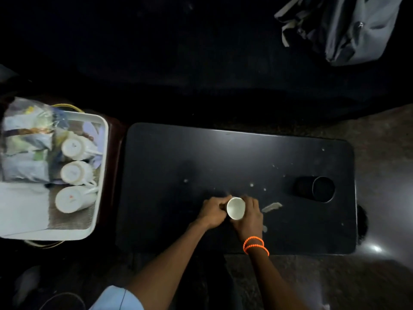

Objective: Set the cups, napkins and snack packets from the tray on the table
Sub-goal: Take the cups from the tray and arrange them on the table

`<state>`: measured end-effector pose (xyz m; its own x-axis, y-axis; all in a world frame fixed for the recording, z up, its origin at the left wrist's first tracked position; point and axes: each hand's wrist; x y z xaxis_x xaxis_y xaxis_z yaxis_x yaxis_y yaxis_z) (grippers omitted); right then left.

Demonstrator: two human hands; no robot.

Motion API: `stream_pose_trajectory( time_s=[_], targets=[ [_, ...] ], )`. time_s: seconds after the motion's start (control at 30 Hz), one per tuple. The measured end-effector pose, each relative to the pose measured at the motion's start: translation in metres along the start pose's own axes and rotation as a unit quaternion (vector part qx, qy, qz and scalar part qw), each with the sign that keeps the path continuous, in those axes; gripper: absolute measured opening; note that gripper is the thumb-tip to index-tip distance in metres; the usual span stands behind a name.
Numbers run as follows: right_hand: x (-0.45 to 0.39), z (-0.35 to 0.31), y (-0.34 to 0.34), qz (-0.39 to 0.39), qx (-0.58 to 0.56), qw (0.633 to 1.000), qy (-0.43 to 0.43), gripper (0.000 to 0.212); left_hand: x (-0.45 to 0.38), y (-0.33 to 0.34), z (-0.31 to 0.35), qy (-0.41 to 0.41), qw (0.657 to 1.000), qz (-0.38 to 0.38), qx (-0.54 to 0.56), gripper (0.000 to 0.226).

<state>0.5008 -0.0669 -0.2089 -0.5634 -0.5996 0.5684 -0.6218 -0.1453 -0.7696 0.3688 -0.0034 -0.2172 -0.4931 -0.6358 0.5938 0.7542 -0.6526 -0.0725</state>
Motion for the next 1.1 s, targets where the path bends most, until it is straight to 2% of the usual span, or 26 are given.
stream_pose_trajectory(
  time_s=[0.1, 0.2, 0.27, 0.37, 0.47, 0.57, 0.63, 0.7, 0.73, 0.8, 0.83, 0.87, 0.93, 0.97, 1.03, 1.1],
  targets=[
    [-0.003, 0.015, 0.005, 0.013, -0.017, 1.0, 0.002, 0.062, -0.007, 0.011, -0.005, -0.002, 1.0, -0.02, -0.003, 0.063],
    [-0.009, 0.02, 0.006, 0.021, -0.024, 0.999, 0.015, 0.066, -0.012, 0.013, -0.009, 0.001, 0.999, -0.047, 0.016, 0.073],
    [-0.012, 0.019, 0.003, 0.022, 0.016, 0.999, 0.029, 0.078, -0.012, 0.009, -0.009, -0.01, 0.998, -0.045, 0.03, 0.071],
    [-0.001, 0.009, -0.003, 0.026, 0.153, 0.985, 0.07, 0.111, 0.004, -0.009, -0.011, -0.032, 0.996, 0.013, 0.085, 0.064],
    [0.024, -0.028, -0.003, 0.075, 0.199, 0.977, 0.025, 0.117, 0.038, -0.05, -0.014, -0.008, 0.986, 0.114, 0.118, 0.054],
    [0.055, -0.094, 0.019, 0.08, 0.136, 0.983, -0.092, 0.095, 0.083, -0.112, -0.021, 0.045, 0.955, 0.284, 0.072, 0.045],
    [0.073, -0.138, 0.039, 0.036, 0.07, 0.985, -0.152, 0.073, 0.111, -0.153, -0.024, 0.083, 0.913, 0.399, 0.011, 0.041],
    [0.096, -0.184, 0.067, -0.063, 0.009, 0.977, -0.205, 0.054, 0.14, -0.195, -0.039, 0.085, 0.843, 0.525, -0.077, 0.037],
    [0.106, -0.205, 0.081, -0.11, -0.011, 0.968, -0.225, 0.048, 0.151, -0.214, -0.048, 0.065, 0.807, 0.575, -0.117, 0.035],
    [0.126, -0.239, 0.109, -0.174, -0.043, 0.953, -0.245, 0.043, 0.168, -0.248, -0.063, -0.003, 0.772, 0.623, -0.125, 0.035],
    [0.136, -0.255, 0.122, -0.199, -0.055, 0.947, -0.244, 0.043, 0.172, -0.263, -0.071, -0.054, 0.776, 0.62, -0.1, 0.036],
    [0.145, -0.268, 0.135, -0.223, -0.063, 0.944, -0.237, 0.045, 0.173, -0.277, -0.077, -0.114, 0.796, 0.59, -0.071, 0.039],
    [0.16, -0.288, 0.155, -0.261, -0.066, 0.942, -0.201, 0.053, 0.173, -0.301, -0.085, -0.213, 0.846, 0.488, 0.023, 0.049],
    [0.166, -0.294, 0.163, -0.267, -0.069, 0.944, -0.179, 0.055, 0.173, -0.309, -0.086, -0.234, 0.852, 0.455, 0.108, 0.052],
    [0.172, -0.299, 0.174, -0.257, -0.086, 0.951, -0.148, 0.054, 0.175, -0.317, -0.086, -0.231, 0.82, 0.439, 0.286, 0.051],
    [0.175, -0.3, 0.178, -0.249, -0.103, 0.954, -0.132, 0.051, 0.179, -0.324, -0.089, -0.204, 0.809, 0.422, 0.354, 0.046]
  ],
)
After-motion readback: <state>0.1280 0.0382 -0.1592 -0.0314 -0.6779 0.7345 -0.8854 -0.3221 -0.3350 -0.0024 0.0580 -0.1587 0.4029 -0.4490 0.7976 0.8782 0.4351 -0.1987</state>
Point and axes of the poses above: each hand's wrist, its own x-axis away from the middle knuckle, its own y-axis out of the palm, z = x × y, and after that the axes turned 14 degrees about y, right-handed
